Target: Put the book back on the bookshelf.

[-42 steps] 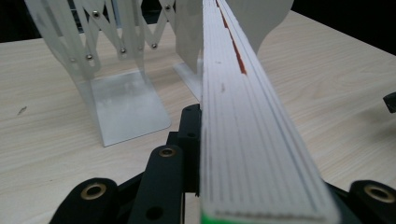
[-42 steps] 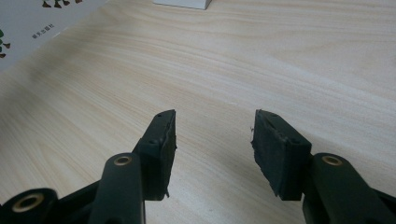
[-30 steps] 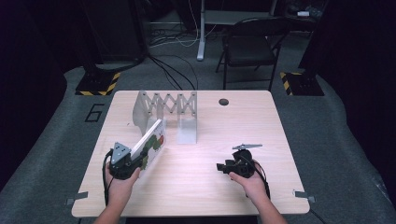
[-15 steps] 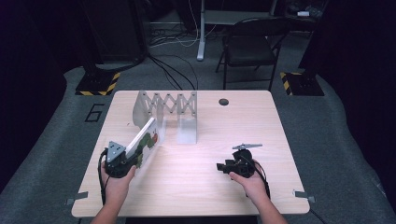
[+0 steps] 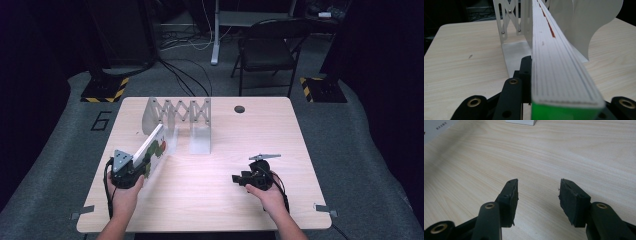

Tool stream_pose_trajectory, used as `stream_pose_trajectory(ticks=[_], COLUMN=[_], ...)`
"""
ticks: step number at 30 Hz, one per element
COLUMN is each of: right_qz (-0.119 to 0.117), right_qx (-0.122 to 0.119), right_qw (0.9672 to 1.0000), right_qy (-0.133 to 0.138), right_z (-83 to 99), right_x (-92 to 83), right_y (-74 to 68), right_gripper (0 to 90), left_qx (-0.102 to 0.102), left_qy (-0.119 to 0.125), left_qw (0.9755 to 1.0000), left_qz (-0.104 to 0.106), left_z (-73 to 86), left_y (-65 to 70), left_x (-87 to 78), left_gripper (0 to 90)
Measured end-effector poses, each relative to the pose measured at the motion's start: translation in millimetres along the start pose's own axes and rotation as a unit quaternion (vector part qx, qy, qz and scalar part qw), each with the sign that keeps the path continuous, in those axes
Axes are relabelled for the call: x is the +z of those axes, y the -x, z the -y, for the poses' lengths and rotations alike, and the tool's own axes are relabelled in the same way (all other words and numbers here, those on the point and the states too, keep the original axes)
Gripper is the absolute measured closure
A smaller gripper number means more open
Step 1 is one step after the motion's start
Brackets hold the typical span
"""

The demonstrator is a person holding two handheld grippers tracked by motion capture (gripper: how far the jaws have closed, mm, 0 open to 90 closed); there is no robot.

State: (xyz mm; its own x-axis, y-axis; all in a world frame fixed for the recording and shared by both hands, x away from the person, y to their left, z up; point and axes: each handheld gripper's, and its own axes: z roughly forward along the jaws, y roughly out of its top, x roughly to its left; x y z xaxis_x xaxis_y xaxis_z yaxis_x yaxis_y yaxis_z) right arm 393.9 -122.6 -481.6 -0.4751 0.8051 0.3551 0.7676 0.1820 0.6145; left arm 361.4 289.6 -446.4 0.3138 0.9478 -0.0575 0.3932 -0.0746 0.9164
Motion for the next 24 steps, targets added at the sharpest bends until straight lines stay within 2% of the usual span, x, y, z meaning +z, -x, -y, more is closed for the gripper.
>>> stream_pose_trajectory(ticks=[6, 15, 17, 24], right_qz=[-0.001, -0.002, -0.003, -0.003], right_qx=[0.001, 0.003, -0.004, 0.002], right_qw=[1.0, 1.0, 1.0, 1.0], right_qy=[0.001, 0.002, 0.006, 0.003], right_z=[-0.3, -1.0, -0.9, -0.5], right_x=[-1.0, -1.0, -0.6, -2.4], right_y=[0.9, 2.5, 3.7, 3.8], right_gripper=[49.3, 49.3, 49.3, 49.4], left_qx=[-0.006, -0.009, -0.009, -0.017], left_qy=[0.005, 0.003, 0.003, 0.003], left_qw=[0.9999, 0.9995, 0.9994, 0.999], left_qz=[-0.007, -0.03, -0.032, -0.041], left_z=[-6.3, -12.4, -12.6, -15.1], left_y=[-0.4, -6.2, -7.0, -11.2], left_x=[1.9, 22.4, 24.6, 35.4], left_gripper=[75.7, 75.7, 75.8, 75.8])
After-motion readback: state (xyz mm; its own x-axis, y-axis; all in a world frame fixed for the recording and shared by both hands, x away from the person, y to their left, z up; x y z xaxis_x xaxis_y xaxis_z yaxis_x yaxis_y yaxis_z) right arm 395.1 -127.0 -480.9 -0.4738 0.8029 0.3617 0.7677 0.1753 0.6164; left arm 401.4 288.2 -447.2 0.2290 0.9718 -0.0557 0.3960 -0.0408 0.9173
